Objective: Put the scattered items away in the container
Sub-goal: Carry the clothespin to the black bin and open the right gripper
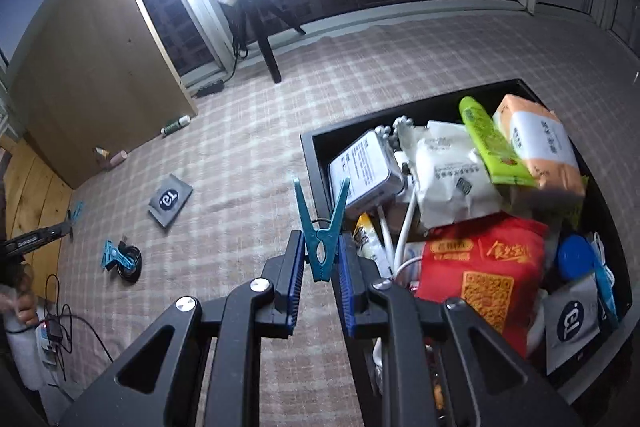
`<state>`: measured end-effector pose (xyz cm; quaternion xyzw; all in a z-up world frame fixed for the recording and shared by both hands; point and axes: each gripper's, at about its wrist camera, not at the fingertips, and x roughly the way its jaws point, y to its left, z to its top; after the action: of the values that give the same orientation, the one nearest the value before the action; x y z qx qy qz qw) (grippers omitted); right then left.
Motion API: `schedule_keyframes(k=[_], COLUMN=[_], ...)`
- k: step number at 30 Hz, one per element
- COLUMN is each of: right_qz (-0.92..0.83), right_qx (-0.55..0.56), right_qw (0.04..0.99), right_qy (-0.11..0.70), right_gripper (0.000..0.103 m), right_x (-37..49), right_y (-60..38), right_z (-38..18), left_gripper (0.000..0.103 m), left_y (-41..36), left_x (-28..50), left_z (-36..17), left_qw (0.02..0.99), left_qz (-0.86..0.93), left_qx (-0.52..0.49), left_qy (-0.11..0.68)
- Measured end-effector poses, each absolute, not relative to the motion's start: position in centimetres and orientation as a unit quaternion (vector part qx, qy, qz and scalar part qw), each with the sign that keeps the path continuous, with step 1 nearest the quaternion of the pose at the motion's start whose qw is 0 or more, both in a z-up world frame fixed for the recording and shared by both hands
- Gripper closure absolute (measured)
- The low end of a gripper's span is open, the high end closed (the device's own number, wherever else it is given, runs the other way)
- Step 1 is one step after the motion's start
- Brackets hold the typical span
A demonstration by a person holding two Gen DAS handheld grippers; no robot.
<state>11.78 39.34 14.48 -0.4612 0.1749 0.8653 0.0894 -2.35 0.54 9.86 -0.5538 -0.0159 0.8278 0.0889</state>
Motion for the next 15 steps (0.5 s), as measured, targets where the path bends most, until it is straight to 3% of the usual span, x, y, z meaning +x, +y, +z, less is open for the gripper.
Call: schedule_keyframes(k=[11,15], right_qz=[0.863,0.861], right_qx=[-0.479,-0.484], right_qw=[0.051,0.048], right_qy=[0.154,0.147], right_gripper=[0.086,0.086], right_x=[10.1,10.1], right_y=[35.9,35.6], right_z=[13.4,13.3], left_gripper=[0.063,0.080], left_y=[1.3,1.0], left_x=[-3.2,-2.9], left_z=[1.1,1.2], left_qw=[0.042,0.046], left_qz=[0.800,0.802], left_qx=[-0.597,-0.594], left_qy=[0.045,0.034])
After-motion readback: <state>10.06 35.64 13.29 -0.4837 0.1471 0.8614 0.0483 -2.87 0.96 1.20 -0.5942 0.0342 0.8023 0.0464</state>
